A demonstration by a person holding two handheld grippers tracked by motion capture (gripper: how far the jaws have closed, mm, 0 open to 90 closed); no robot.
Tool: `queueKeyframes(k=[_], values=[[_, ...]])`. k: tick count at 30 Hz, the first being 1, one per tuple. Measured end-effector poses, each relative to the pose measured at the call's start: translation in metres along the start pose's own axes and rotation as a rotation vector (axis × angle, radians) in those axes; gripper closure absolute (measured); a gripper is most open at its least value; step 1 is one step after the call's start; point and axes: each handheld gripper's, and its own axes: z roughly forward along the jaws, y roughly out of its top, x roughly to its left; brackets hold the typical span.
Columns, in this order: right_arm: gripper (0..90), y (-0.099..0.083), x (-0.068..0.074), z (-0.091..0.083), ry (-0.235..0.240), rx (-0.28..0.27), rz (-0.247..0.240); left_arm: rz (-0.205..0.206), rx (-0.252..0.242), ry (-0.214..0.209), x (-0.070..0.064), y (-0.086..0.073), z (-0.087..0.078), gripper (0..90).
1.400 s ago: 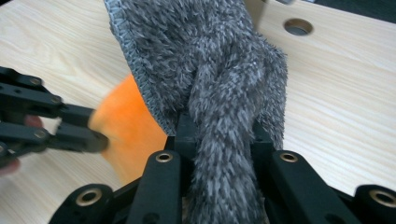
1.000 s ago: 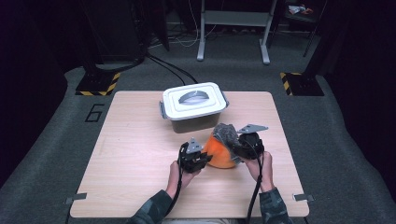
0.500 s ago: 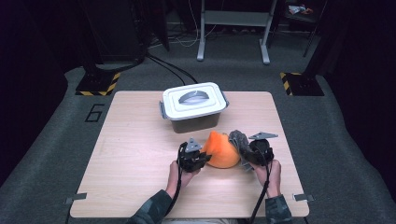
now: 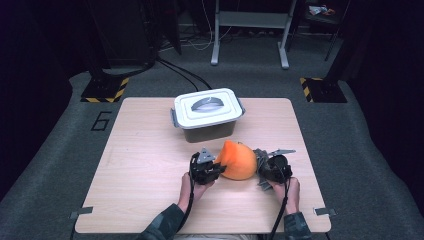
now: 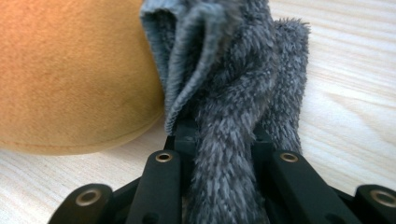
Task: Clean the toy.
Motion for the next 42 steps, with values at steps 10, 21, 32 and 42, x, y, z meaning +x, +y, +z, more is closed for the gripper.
queueKeyframes(k=[10, 21, 32, 42], values=[[72.8, 0.018, 0.023, -0.055, 0.011, -0.17, -0.073, -0.003, 0.001, -0.001, 0.001, 0.001, -0.001, 77.4], [73.1, 0.026, 0.025, -0.036, 0.019, -0.141, -0.085, 0.034, -0.008, -0.024, 0.003, 0.004, -0.001, 54.1], [73.1, 0.031, 0.022, -0.03, 0.021, -0.142, -0.069, 0.13, 0.021, 0.031, 0.001, 0.002, 0.01, 54.7], [72.8, 0.03, 0.022, -0.036, 0.007, -0.162, -0.063, 0.096, 0.022, -0.003, 0.0, 0.001, 0.005, 79.8]])
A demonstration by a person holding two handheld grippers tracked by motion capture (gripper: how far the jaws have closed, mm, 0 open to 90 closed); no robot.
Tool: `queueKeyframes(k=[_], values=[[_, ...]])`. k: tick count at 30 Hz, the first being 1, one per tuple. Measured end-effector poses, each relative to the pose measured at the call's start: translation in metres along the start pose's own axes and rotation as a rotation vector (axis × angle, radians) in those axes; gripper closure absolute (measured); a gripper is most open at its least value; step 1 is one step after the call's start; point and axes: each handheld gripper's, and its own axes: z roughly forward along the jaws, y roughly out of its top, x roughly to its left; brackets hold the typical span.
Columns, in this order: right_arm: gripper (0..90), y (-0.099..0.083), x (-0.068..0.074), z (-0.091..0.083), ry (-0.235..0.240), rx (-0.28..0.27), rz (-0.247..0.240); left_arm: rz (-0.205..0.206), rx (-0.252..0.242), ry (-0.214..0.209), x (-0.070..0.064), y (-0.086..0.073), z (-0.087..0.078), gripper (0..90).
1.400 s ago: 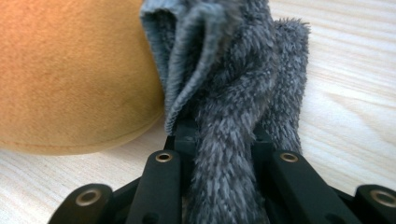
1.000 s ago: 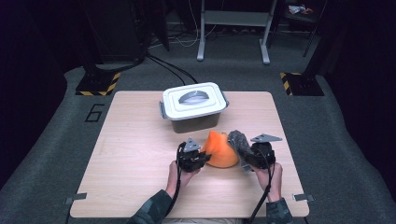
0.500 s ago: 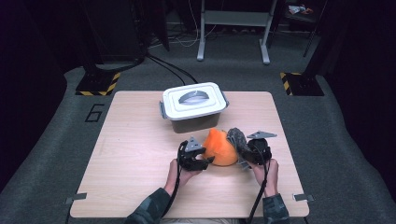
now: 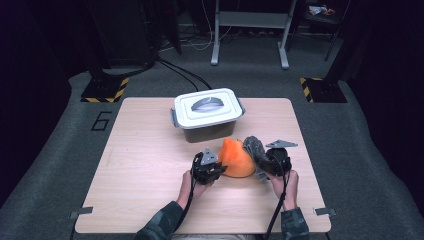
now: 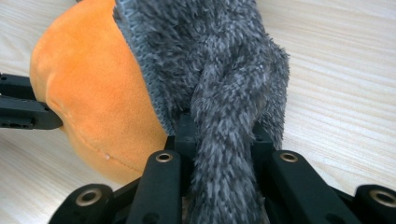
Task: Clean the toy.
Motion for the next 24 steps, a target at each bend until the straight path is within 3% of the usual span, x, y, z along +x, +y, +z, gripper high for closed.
queueKeyframes(k=[4, 7, 12, 17, 20, 24], values=[[72.8, 0.004, 0.003, -0.011, -0.007, -0.017, -0.014, -0.037, -0.007, -0.019, -0.003, 0.004, -0.006, 81.3], [72.8, 0.012, 0.008, -0.023, 0.016, -0.041, -0.026, -0.071, -0.019, -0.04, -0.007, 0.008, -0.011, 81.2], [72.7, 0.029, 0.029, -0.033, 0.051, -0.048, -0.1, -0.035, -0.006, -0.032, -0.013, 0.011, -0.011, 80.7], [72.4, 0.04, 0.048, -0.023, 0.085, -0.043, -0.158, -0.013, -0.001, -0.033, -0.017, 0.012, -0.01, 80.3], [72.6, 0.039, 0.053, -0.01, 0.057, -0.008, -0.186, -0.006, 0.012, -0.028, -0.018, 0.012, -0.009, 80.2], [73.0, 0.034, 0.047, -0.001, 0.061, -0.005, -0.157, -0.022, 0.01, -0.03, -0.015, 0.008, -0.008, 80.1]])
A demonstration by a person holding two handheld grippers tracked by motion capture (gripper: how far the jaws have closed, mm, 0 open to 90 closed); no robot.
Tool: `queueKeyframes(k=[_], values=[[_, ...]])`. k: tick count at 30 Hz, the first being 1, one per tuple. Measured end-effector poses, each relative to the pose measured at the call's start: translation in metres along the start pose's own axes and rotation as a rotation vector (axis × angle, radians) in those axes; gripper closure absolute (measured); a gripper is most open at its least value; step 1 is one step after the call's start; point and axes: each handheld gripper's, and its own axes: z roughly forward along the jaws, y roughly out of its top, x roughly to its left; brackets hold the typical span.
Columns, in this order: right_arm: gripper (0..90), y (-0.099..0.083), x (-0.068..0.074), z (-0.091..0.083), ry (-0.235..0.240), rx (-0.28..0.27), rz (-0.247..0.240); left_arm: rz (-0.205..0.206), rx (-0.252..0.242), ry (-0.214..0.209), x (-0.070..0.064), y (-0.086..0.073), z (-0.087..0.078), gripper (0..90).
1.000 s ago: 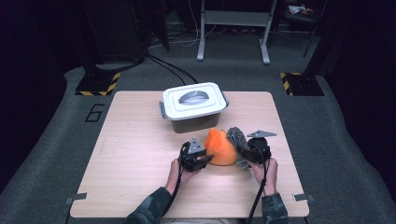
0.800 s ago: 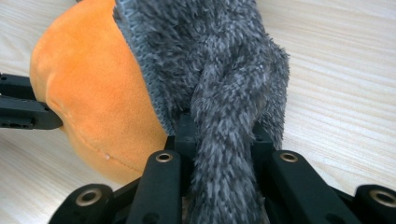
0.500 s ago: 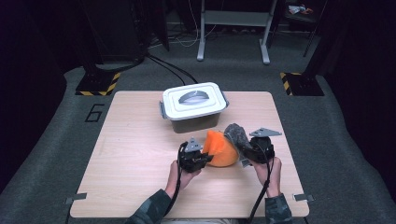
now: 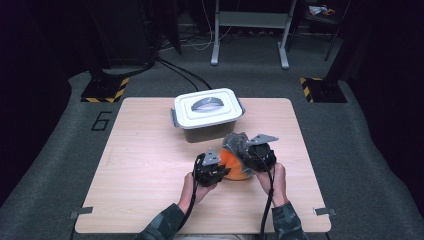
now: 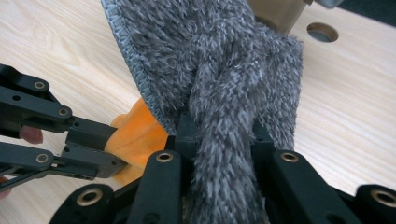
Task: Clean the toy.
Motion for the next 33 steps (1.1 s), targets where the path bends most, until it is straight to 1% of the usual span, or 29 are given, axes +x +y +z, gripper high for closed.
queueKeyframes(k=[1, 2, 4, 5, 6, 7, 8, 9, 11, 12, 14, 16, 19, 21, 22, 25, 27, 28, 32, 33], values=[[73.0, -0.001, -0.002, 0.0, -0.005, 0.002, 0.012, -0.002, -0.004, 0.001, 0.001, -0.001, 0.001, 80.1], [73.0, -0.003, -0.005, 0.001, -0.012, 0.005, -0.001, -0.007, -0.005, -0.004, 0.002, -0.002, 0.001, 80.1], [73.1, -0.006, -0.008, 0.0, -0.021, 0.01, 0.027, -0.015, -0.007, -0.006, 0.003, -0.003, 0.001, 80.2], [73.0, -0.007, -0.011, 0.0, -0.035, 0.016, 0.023, -0.02, -0.01, -0.008, 0.004, -0.003, 0.001, 80.3], [73.0, -0.009, -0.013, 0.0, -0.039, 0.018, 0.037, -0.023, -0.012, -0.009, 0.004, -0.003, 0.001, 80.3], [73.0, -0.011, -0.017, 0.0, -0.039, 0.013, 0.037, -0.022, -0.014, -0.01, 0.004, -0.004, 0.002, 80.3], [73.0, -0.013, -0.02, 0.0, -0.048, 0.017, 0.041, -0.022, -0.015, -0.007, 0.003, -0.004, 0.002, 80.3], [73.0, -0.015, -0.022, 0.0, -0.05, 0.026, 0.059, -0.025, -0.02, -0.007, 0.003, -0.005, 0.002, 80.3], [73.0, -0.02, -0.028, 0.0, -0.055, 0.033, 0.069, -0.032, -0.018, -0.014, 0.005, -0.005, 0.002, 80.2], [73.0, -0.022, -0.03, 0.001, -0.064, 0.039, 0.083, -0.032, -0.017, -0.014, 0.005, -0.005, 0.002, 80.2], [73.0, -0.027, -0.036, 0.002, -0.061, 0.049, 0.101, -0.031, -0.015, -0.014, 0.005, -0.005, 0.002, 80.2], [73.1, -0.032, -0.04, 0.004, -0.07, 0.056, 0.119, -0.029, -0.013, -0.013, 0.005, -0.005, 0.002, 80.2], [73.1, -0.04, -0.048, 0.007, -0.074, 0.09, 0.152, -0.034, -0.015, -0.014, 0.006, -0.006, 0.002, 80.2], [73.0, -0.046, -0.054, 0.011, -0.075, 0.12, 0.166, -0.037, -0.017, -0.012, 0.008, -0.007, 0.001, 80.2], [73.1, -0.049, -0.055, 0.014, -0.072, 0.126, 0.175, -0.046, -0.021, -0.017, 0.008, -0.008, 0.001, 80.2], [73.1, -0.058, -0.059, 0.02, -0.067, 0.147, 0.191, -0.045, -0.03, -0.018, 0.008, -0.008, 0.001, 80.2], [73.0, -0.06, -0.061, 0.019, -0.067, 0.137, 0.197, -0.033, -0.034, -0.011, 0.007, -0.007, 0.001, 80.2], [72.9, -0.059, -0.061, 0.017, -0.065, 0.133, 0.201, -0.035, -0.035, -0.011, 0.007, -0.007, 0.001, 80.2], [72.8, -0.051, -0.057, 0.003, -0.083, 0.088, 0.182, -0.036, -0.038, -0.01, 0.006, -0.007, 0.0, 80.2], [72.8, -0.047, -0.055, -0.001, -0.078, 0.074, 0.174, -0.033, -0.037, -0.013, 0.006, -0.007, 0.0, 80.2]])
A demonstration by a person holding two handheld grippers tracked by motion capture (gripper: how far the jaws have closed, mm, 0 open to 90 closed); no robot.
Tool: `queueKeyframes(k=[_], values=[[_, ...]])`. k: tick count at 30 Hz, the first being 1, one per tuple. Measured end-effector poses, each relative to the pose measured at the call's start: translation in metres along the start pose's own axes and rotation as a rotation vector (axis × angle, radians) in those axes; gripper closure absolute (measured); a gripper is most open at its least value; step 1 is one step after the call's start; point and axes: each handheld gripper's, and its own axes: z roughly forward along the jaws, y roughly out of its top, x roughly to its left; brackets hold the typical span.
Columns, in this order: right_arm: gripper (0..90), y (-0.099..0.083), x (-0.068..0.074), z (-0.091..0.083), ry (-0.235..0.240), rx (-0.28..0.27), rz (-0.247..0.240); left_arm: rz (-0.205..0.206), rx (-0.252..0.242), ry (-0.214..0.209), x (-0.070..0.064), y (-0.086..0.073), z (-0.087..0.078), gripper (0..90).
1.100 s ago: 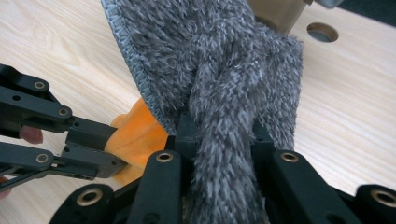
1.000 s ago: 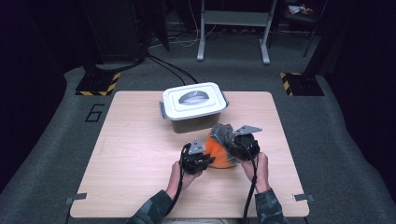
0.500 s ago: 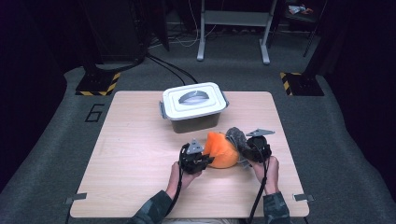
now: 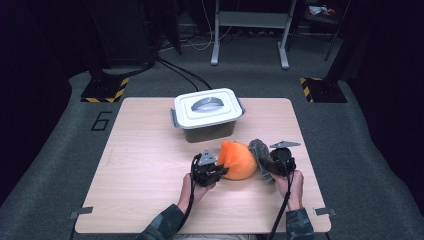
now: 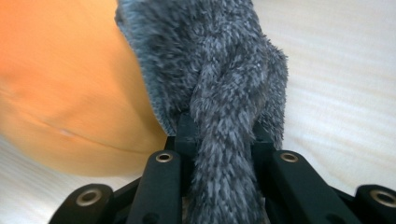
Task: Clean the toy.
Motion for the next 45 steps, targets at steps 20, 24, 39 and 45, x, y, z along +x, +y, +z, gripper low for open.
queueKeyframes(k=[20, 24, 39, 45], values=[[67.8, 0.041, 0.064, -0.002, 0.125, -0.058, -0.235, 0.03, 0.009, -0.003, -0.003, 0.001, 0.001, 79.9], [68.8, 0.037, 0.063, 0.002, 0.117, -0.092, -0.247, 0.032, 0.01, 0.005, -0.003, 0.001, 0.002, 79.9], [70.5, 0.03, 0.06, 0.009, 0.126, -0.145, -0.225, 0.018, 0.007, 0.002, -0.001, 0.001, 0.003, 79.7], [73.3, 0.025, 0.054, 0.003, 0.106, -0.181, -0.195, 0.016, 0.007, -0.001, -0.001, 0.001, 0.003, 79.8]])
